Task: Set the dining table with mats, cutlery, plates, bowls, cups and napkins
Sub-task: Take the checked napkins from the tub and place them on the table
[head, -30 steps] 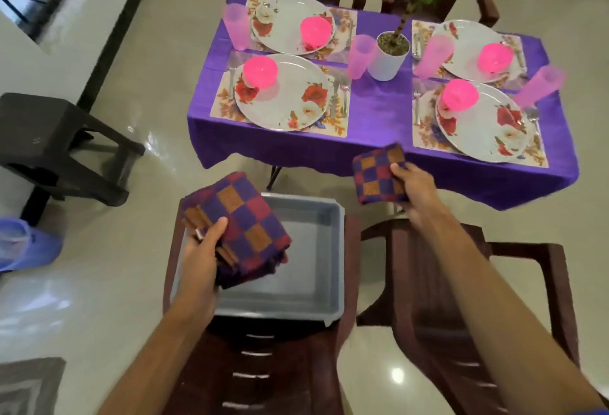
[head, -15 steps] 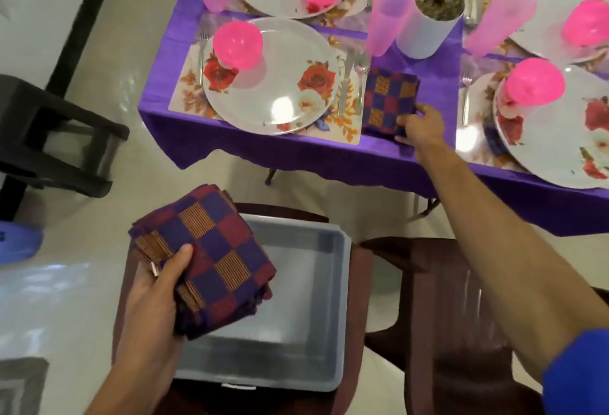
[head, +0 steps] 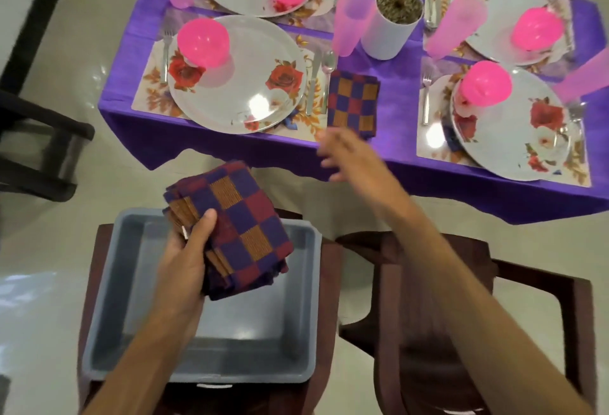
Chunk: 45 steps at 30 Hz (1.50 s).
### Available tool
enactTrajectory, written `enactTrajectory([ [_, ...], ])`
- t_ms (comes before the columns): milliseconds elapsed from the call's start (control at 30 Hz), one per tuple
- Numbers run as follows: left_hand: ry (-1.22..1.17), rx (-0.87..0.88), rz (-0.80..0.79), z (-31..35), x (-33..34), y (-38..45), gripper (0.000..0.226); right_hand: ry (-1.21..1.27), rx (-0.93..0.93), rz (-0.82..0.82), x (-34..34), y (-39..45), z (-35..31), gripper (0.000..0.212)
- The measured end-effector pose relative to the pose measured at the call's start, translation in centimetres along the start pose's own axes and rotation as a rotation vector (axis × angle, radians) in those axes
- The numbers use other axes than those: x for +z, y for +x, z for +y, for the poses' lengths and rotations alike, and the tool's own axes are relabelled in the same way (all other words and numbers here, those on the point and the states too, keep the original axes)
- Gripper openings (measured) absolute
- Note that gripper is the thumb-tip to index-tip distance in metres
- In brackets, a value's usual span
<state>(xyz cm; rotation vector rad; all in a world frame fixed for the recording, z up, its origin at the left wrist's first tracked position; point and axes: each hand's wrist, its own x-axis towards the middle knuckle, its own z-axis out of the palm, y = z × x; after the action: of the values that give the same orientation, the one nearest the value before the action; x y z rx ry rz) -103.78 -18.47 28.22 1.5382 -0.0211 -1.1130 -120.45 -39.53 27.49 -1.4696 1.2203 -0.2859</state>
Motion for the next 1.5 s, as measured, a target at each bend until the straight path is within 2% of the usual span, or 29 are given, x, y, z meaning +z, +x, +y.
enactTrajectory([
  [33,-0.037,-0.027,-0.037,-0.2,1.1,-0.1,0.039,0.051,0.022,-0.183,1.3,-3.0,-0.4,0.05],
  [67,-0.082,-0.071,-0.068,-0.5,2.3,-0.2,0.056,0.044,-0.007,-0.282,2.6,-5.4,-0.5,0.06],
  [100,-0.126,-0.121,-0.077,-0.8,3.2,-0.1,0.068,0.008,-0.055,-0.285,3.7,-7.1,0.1,0.066],
  [133,-0.16,-0.165,-0.08,-1.1,4.3,-0.2,0.073,-0.032,-0.09,-0.213,4.4,-8.3,1.0,0.068],
  [200,-0.176,-0.222,-0.083,-1.8,5.9,-0.5,0.07,0.066,-0.055,-0.052,4.9,-9.5,2.5,0.066],
  [233,-0.169,-0.233,-0.104,-2.1,6.7,-0.7,0.068,0.229,0.009,-0.015,4.5,-9.8,2.9,0.061],
  [300,-0.148,-0.248,-0.169,-2.5,8.1,-1.2,0.064,0.523,0.119,-0.012,3.4,-10.0,3.9,0.045],
  [433,-0.014,-0.209,-0.307,-2.6,10.2,-2.0,0.039,0.658,0.139,0.035,1.2,-10.7,5.8,0.033],
  [533,0.111,-0.146,-0.254,-2.9,11.8,-2.4,0.025,0.621,0.168,0.221,-0.4,-10.9,7.4,0.025],
  [633,0.08,-0.119,-0.179,-3.3,12.7,-2.3,0.023,0.512,0.133,0.39,-2.3,-11.0,8.3,0.018],
  [833,0.044,-0.051,-0.08,-2.8,10.4,-1.4,0.025,0.384,0.085,0.523,-8.2,-7.3,8.9,0.021],
  [1067,0.084,-0.008,0.001,-2.4,6.7,-0.4,0.033,0.503,-0.012,0.543,-14.1,3.4,5.9,0.022],
  [1167,0.092,-0.005,0.009,-2.4,5.6,-0.3,0.03,0.505,0.075,0.54,-14.9,7.9,7.1,0.022],
  [1300,0.092,-0.016,0.002,-2.4,4.5,-0.2,0.029,0.334,0.233,0.58,-14.3,11.3,11.7,0.028],
  [1367,0.094,-0.015,0.004,-2.4,4.0,0.0,0.027,0.31,0.25,0.593,-14.0,11.7,13.1,0.033],
  [1500,0.091,-0.028,0.015,-2.5,3.6,0.0,0.028,0.332,0.229,0.629,-13.6,11.2,14.1,0.027],
])
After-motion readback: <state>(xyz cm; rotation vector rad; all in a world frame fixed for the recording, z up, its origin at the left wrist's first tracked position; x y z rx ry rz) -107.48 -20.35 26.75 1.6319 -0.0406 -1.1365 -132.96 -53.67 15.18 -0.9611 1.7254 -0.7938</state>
